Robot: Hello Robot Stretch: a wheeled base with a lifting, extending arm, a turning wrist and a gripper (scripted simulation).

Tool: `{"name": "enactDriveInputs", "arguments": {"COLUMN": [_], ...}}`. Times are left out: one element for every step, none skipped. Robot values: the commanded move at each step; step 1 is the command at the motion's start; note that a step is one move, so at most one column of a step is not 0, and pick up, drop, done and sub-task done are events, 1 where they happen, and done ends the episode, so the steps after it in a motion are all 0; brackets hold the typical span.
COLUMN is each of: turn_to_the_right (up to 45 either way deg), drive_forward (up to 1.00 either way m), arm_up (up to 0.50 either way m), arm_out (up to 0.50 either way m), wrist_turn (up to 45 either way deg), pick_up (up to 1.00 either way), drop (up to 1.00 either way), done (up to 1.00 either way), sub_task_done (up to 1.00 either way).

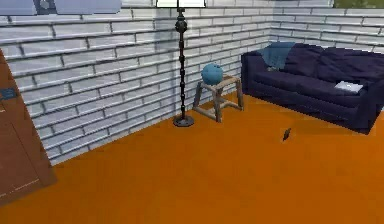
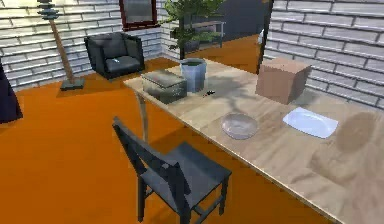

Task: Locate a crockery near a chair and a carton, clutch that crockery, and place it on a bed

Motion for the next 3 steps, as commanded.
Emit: {"name": "enactDriveInputs", "arguments": {"turn_to_the_right": [15.0,45.0,45.0], "drive_forward": [0.0,0.0,0.0], "arm_up": [0.0,0.0,0.0], "arm_out": [0.0,0.0,0.0], "wrist_turn": [0.0,0.0,0.0], "pick_up": [0.0,0.0,0.0], "drop": [0.0,0.0,0.0], "done": [0.0,0.0,0.0], "sub_task_done": [0.0,0.0,0.0]}}
